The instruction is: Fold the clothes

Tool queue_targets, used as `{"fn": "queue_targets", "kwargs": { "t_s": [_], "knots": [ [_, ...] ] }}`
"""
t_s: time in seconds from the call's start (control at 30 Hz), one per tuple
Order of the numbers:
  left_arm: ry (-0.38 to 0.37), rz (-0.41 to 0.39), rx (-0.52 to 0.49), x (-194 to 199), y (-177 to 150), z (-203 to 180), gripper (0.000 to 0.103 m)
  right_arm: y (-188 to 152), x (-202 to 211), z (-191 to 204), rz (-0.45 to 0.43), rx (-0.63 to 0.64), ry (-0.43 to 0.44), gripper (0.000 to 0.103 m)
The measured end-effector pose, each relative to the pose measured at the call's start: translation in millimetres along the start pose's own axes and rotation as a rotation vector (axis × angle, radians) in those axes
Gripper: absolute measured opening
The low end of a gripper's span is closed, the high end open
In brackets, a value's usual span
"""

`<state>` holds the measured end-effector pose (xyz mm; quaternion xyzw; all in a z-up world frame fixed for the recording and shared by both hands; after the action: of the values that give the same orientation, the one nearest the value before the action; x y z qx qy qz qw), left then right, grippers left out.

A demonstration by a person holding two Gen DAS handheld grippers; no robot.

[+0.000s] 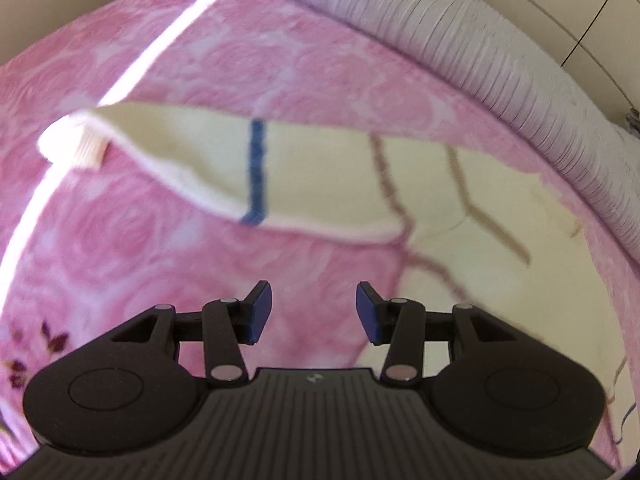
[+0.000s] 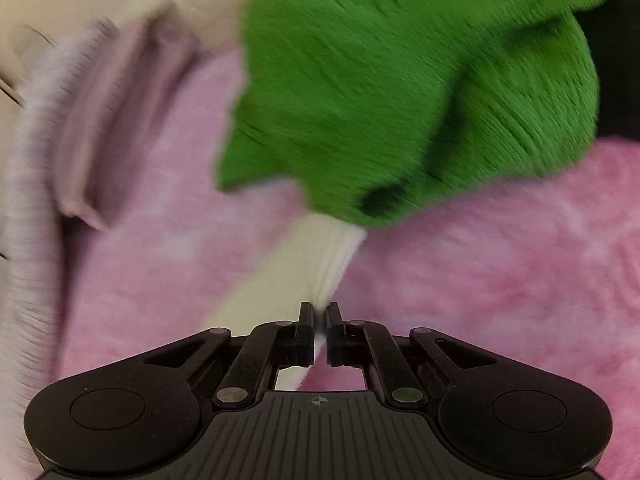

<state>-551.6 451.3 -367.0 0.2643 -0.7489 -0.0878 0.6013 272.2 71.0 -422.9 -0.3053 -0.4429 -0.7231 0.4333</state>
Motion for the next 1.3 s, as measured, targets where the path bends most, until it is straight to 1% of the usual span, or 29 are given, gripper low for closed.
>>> {"fn": "queue_targets", "kwargs": {
  "t_s": [0.03, 0.07, 0.13, 0.17, 0.2, 0.23, 0.27, 0.3, 0.33, 0.43, 0.57, 0.6, 0.63, 0.7, 0.73, 0.77, 0.8, 0.83, 0.87, 0.93, 1.0, 1.03, 1.1, 1.13, 1.17, 1.2, 1.23, 1.3],
  "knots": [
    [0.007, 0.001, 0.017, -1.3, 1.1, 9.2, 0.042, 0.3, -6.3, -4.8, 0.005, -0.016, 0.008, 0.006],
    [0.014, 0.001, 0.035, -2.7, 2.2, 18.4, 0.042, 1.7, -7.4, -5.8, -0.008, -0.042, 0.021, 0.008],
    [0.029, 0.003, 0.07, -5.3, 4.3, 36.8, 0.042, 3.3, -5.3, -1.8, -0.021, -0.077, 0.011, 0.018],
    [0.036, 0.004, 0.087, -6.7, 5.4, 45.9, 0.043, 3.2, -0.8, 2.5, -0.031, -0.068, -0.003, 0.026],
    [0.043, 0.004, 0.105, -8.0, 6.4, 55.1, 0.044, 1.0, 5.9, 8.0, -0.049, -0.039, -0.029, 0.037],
    [0.051, 0.005, 0.122, -9.3, 7.5, 64.3, 0.044, -2.6, 14.3, 14.7, -0.075, 0.008, -0.064, 0.043],
    [0.058, 0.006, 0.14, -10.7, 8.5, 73.5, 0.045, -8.9, 23.1, 19.7, -0.09, 0.055, -0.089, 0.052],
    [0.065, 0.007, 0.157, -12.0, 9.6, 82.7, 0.045, -17.4, 32.2, 23.3, -0.095, 0.101, -0.105, 0.057],
    [0.065, -0.003, 0.192, -13.1, 13.4, 93.8, 0.045, -30.0, 37.9, 25.7, -0.081, 0.131, -0.108, 0.057],
    [0.036, -0.078, 0.357, -13.6, 35.8, 132.0, 0.047, -78.6, 46.9, 29.9, 0.01, 0.178, -0.087, 0.058],
    [0.021, -0.232, 0.556, -9.9, 70.6, 177.4, 0.048, -143.4, 59.4, 35.3, 0.131, 0.24, -0.059, 0.058],
    [0.023, -0.278, 0.587, -9.0, 78.9, 186.5, 0.049, -159.6, 62.6, 36.6, 0.161, 0.256, -0.052, 0.058],
    [0.026, -0.304, 0.604, -10.4, 86.2, 194.2, 0.051, -173.7, 65.4, 36.2, 0.178, 0.258, -0.049, 0.058],
    [0.037, -0.266, 0.601, -26.5, 96.5, 202.0, 0.053, -198.1, 70.2, 32.4, 0.187, 0.238, -0.053, 0.058],
    [0.044, -0.24, 0.598, -36.0, 101.4, 205.2, 0.046, -205.8, 73.2, 31.9, 0.19, 0.237, -0.054, 0.058],
    [0.05, -0.213, 0.595, -45.4, 106.3, 208.3, 0.021, -209.6, 76.7, 32.7, 0.191, 0.242, -0.054, 0.058],
    [0.043, -0.198, 0.58, -52.0, 111.9, 209.4, 0.005, -213.4, 80.1, 33.5, 0.192, 0.247, -0.054, 0.058],
    [0.026, -0.22, 0.523, -50.2, 119.8, 203.5, 0.005, -217.3, 83.6, 34.2, 0.193, 0.252, -0.054, 0.058],
    [0.016, -0.269, 0.435, -42.4, 129.6, 192.2, 0.005, -221.1, 87.1, 35.0, 0.194, 0.257, -0.054, 0.058],
    [-0.014, -0.385, 0.198, -15.8, 147.3, 159.9, 0.005, -228.8, 94.0, 36.6, 0.195, 0.267, -0.055, 0.058],
    [-0.036, -0.493, -0.036, 15.0, 154.3, 127.5, 0.005, -236.4, 101.0, 38.1, 0.197, 0.278, -0.055, 0.058],
    [-0.022, -0.518, -0.127, 21.4, 154.0, 119.2, 0.007, -240.2, 104.5, 38.9, 0.198, 0.283, -0.055, 0.058],
    [0.064, -0.501, -0.249, 13.6, 145.4, 121.2, 0.014, -247.9, 111.4, 40.4, 0.2, 0.293, -0.055, 0.058],
    [0.111, -0.451, -0.259, 2.5, 140.3, 130.1, 0.021, -251.7, 114.9, 41.2, 0.201, 0.298, -0.055, 0.058],
    [0.16, -0.353, -0.212, -16.5, 134.0, 148.0, 0.029, -255.6, 118.4, 41.9, 0.202, 0.303, -0.055, 0.058],
    [0.209, -0.255, -0.164, -35.1, 127.4, 165.6, 0.028, -259.4, 121.8, 42.7, 0.203, 0.309, -0.056, 0.058],
    [0.236, -0.197, -0.107, -43.7, 120.0, 179.5, 0.021, -263.6, 124.5, 42.9, 0.21, 0.319, -0.052, 0.058],
    [0.242, -0.174, 0.029, -39.1, 103.5, 198.7, 0.019, -269.1, 131.9, 43.0, 0.221, 0.372, -0.031, 0.058]
  ]
}}
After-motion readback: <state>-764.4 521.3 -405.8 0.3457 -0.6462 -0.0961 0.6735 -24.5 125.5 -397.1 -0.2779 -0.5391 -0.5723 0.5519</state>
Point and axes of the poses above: each gripper's, at about its wrist camera, not at the fingertips, and x roughly against the way its jaws point, z to its left, y to its top, the point moved 4 cm from there along -x, roughly the way its jaws point, and after that the axes turned 3 degrees about x, right-handed, at the moved point
